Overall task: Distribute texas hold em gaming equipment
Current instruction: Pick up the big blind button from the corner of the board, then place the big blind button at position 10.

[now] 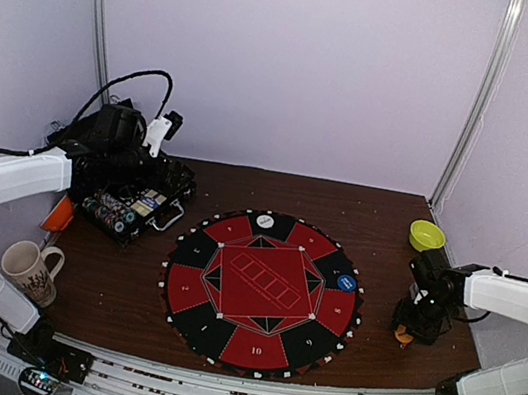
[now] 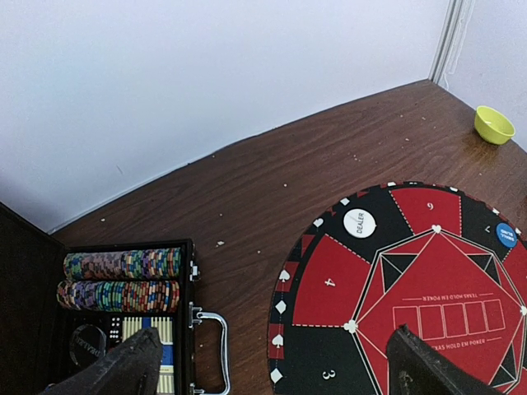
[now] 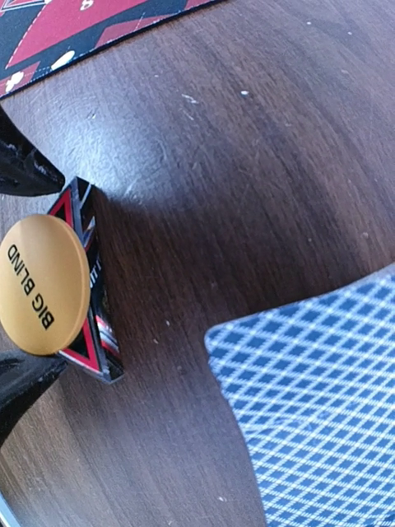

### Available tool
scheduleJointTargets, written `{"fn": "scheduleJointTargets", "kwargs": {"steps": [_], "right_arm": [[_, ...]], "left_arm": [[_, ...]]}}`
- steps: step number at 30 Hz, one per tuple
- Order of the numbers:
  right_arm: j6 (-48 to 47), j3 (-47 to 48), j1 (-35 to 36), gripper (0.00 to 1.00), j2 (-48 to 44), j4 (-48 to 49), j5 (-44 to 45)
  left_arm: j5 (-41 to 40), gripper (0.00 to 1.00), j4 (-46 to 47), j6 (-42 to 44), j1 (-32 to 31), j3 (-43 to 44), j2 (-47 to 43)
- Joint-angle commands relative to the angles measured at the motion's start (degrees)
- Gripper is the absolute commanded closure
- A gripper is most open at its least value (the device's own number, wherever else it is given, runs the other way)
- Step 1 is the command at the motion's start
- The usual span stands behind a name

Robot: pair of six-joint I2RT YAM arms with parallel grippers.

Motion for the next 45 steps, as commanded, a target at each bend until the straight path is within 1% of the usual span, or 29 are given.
{"fn": "scheduleJointTargets", "kwargs": {"steps": [1, 8, 15, 25, 29, 33, 37, 41, 43, 45], "right_arm": [[0.18, -0.31, 0.3, 0.39, 0.11, -0.44, 0.86], [0.3, -0.34, 0.34, 0.52, -0.61, -1.62, 1.23], [0.47, 0.06, 0.32, 0.59, -2.81, -3.55, 0.78], [1.24, 4.86, 1.6, 0.62, -7.39, -10.03, 0.54], [2.17, 9.03, 3.92, 0.64, -8.47, -9.56, -1.4], [3.15, 13.09, 12.25, 0.67, -5.84, -2.71, -4.12], [0.75, 19.77, 25.25, 0.7, 3.27, 2.98, -5.78], [-6.07, 30.08, 39.27, 0.7, 14.96, 0.43, -7.19], [-9.16, 33.61, 44.78, 0.69, 19.92, -0.73, -8.0], [-11.91, 36.95, 48.86, 0.67, 24.87, -2.02, -8.83]], "left_arm": [[0.77, 0.02, 0.56, 0.62, 0.23, 2.05, -0.78], [0.83, 0.02, 0.57, 0.64, 0.24, 2.09, -0.82], [0.96, 0.02, 0.69, 0.54, 0.23, 1.99, -0.5], [1.11, 0.02, 0.65, 0.59, 0.24, 2.04, -0.88], [1.2, 0.02, 0.8, 0.62, 0.21, 1.94, -1.3], [1.3, 0.02, 0.82, 0.62, 0.21, 1.91, -1.24], [1.16, 0.02, 0.67, 0.58, 0.22, 1.92, -1.04], [1.17, 0.02, 0.5, 0.57, 0.22, 2.07, -0.94], [1.22, 0.02, 0.46, 0.6, 0.21, 2.09, -0.98], [1.35, 0.02, 0.47, 0.6, 0.22, 2.08, -0.95]]}}
